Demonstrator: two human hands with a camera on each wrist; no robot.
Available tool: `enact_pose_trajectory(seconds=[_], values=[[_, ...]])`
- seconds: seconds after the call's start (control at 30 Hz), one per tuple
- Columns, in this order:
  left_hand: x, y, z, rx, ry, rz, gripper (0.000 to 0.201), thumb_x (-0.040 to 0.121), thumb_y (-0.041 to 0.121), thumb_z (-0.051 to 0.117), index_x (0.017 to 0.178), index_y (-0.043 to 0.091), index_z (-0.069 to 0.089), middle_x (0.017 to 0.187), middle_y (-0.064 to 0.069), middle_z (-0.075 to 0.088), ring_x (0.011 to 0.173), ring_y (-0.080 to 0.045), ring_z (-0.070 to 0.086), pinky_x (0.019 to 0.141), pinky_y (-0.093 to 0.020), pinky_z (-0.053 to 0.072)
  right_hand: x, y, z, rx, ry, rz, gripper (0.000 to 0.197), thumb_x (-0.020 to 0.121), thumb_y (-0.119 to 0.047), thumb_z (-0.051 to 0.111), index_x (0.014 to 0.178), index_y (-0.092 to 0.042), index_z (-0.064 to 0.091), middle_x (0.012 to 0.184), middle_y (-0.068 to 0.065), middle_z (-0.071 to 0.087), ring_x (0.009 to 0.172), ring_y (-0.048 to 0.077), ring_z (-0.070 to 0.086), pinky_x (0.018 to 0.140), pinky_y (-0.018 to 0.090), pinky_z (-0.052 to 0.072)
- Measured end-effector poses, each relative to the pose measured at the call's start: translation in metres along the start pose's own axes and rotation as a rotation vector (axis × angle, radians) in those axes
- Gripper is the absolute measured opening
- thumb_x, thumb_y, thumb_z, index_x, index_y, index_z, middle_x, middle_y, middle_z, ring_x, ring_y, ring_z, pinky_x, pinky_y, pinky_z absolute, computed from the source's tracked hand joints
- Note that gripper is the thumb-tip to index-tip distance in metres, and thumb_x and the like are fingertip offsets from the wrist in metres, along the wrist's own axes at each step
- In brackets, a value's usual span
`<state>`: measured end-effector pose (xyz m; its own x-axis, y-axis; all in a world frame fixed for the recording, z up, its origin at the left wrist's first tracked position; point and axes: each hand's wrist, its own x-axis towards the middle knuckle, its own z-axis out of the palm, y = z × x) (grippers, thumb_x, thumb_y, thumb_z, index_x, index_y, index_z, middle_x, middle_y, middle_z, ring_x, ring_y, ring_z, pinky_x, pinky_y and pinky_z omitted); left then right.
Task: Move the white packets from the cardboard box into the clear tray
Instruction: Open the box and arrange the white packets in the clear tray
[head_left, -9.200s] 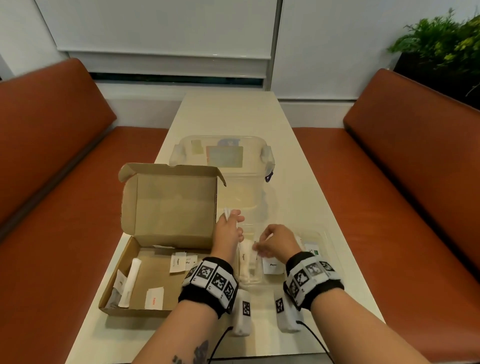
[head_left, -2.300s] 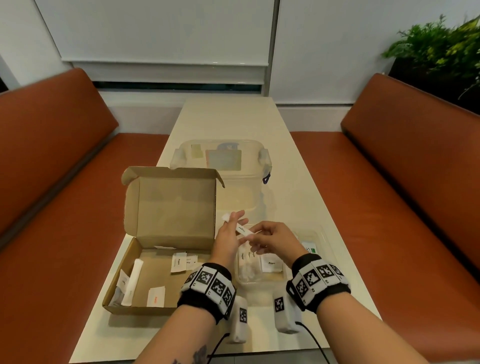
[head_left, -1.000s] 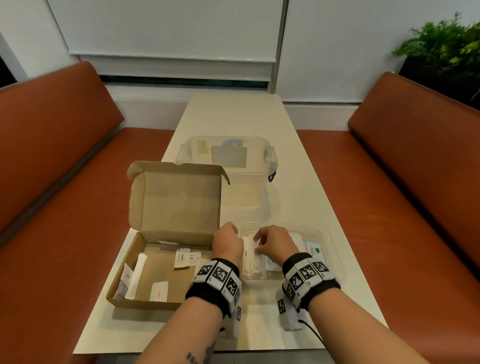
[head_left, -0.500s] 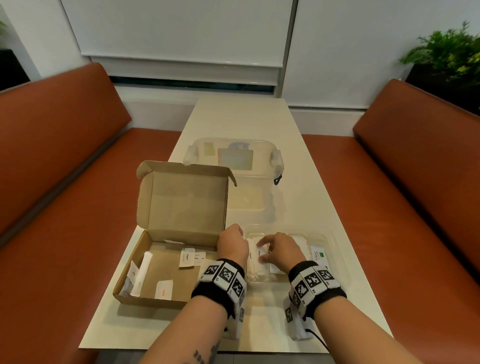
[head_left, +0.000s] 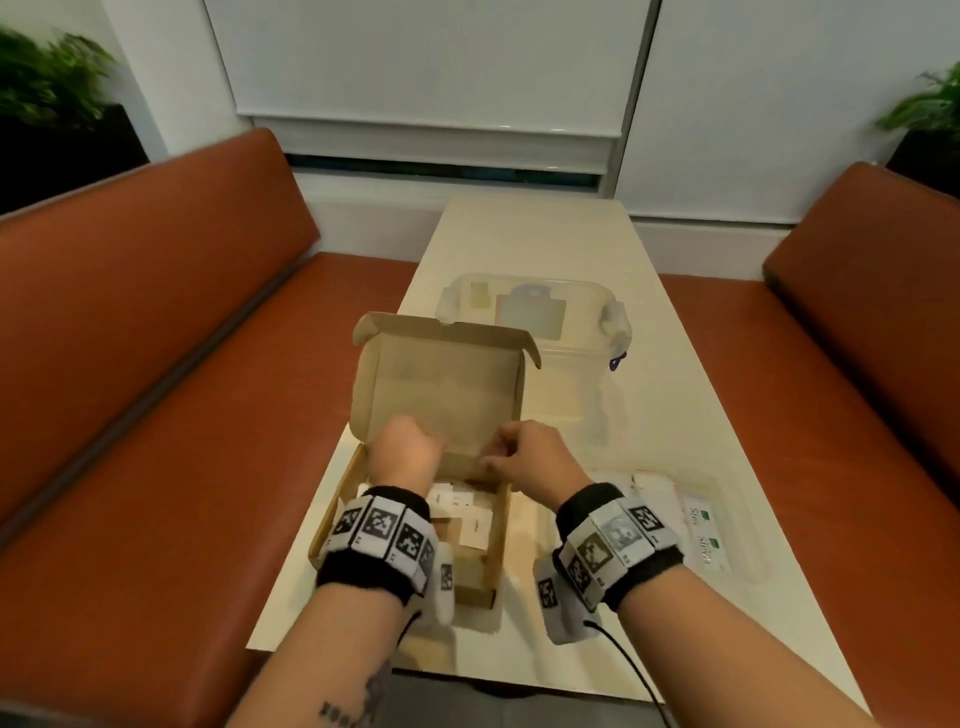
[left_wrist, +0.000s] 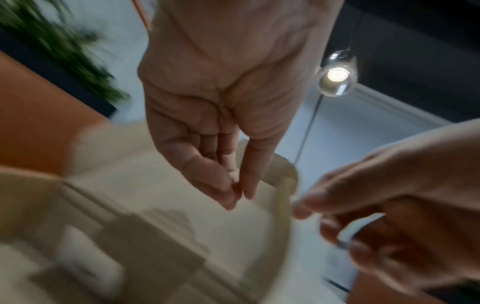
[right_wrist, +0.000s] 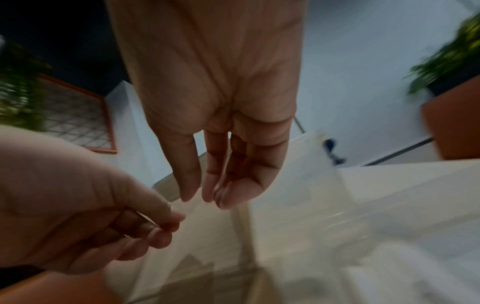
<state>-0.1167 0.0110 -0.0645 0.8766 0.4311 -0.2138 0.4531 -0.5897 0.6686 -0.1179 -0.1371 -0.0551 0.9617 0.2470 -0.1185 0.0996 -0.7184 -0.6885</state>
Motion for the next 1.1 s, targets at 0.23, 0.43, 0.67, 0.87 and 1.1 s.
enact_pose_trajectory(seconds=[0.23,0.43,0.67,0.87,1.1], values=[[0.028,-0.086,-0.044,0.143,0.068,-0.222,0.02,0.088,0.016,0.058,0.103,0.006,0.067,0.107,-0.015,0.067,0.095,-0.032,0.063,0.071,-0.033,0.049,0.016,-0.07,0.075,-0.03,-0.328,0.053,0.013,0.089,-0.017,0.062,0.093,-0.004,0.062,0.084,0.013,0.064,0.074,0.023,0.062,0.074,0.035,0.054],[0.041,-0.111,-0.05,0.003,0.005,-0.265,0.013,0.082,0.02,0.073,0.084,0.008,0.074,0.09,-0.01,0.073,0.084,-0.027,0.068,0.078,-0.038,0.058,0.024,-0.094,0.128,-0.127,-0.392,0.087,0.029,0.096,-0.011,0.045,0.118,0.004,0.058,0.119,0.022,0.061,0.109,0.035,0.06,0.091,0.04,0.051],[0.049,-0.118,-0.051,0.11,-0.034,-0.213,0.027,0.081,0.029,0.071,0.095,0.006,0.071,0.096,-0.012,0.071,0.091,-0.03,0.067,0.077,-0.035,0.056,0.035,-0.093,0.153,0.104,-0.382,0.243,0.035,0.094,-0.012,0.048,0.124,0.005,0.053,0.124,0.024,0.057,0.112,0.038,0.058,0.094,0.045,0.05],[0.054,-0.118,-0.049,0.229,-0.027,-0.18,0.017,0.082,0.013,0.06,0.094,0.008,0.071,0.093,-0.01,0.07,0.086,-0.029,0.065,0.069,-0.032,0.052,0.039,-0.099,0.149,0.373,-0.539,0.487,0.014,0.089,-0.009,0.045,0.093,0.001,0.055,0.102,0.027,0.06,0.09,0.039,0.064,0.098,0.047,0.047],[0.056,-0.118,-0.046,0.264,-0.006,-0.177,0.016,0.084,0.021,0.064,0.093,0.009,0.07,0.09,-0.008,0.067,0.08,-0.026,0.06,0.063,-0.03,0.045,0.036,-0.097,0.151,0.306,-0.564,0.476,0.011,0.085,-0.005,0.056,0.074,-0.005,0.053,0.074,0.012,0.052,0.076,0.029,0.057,0.09,0.042,0.05]])
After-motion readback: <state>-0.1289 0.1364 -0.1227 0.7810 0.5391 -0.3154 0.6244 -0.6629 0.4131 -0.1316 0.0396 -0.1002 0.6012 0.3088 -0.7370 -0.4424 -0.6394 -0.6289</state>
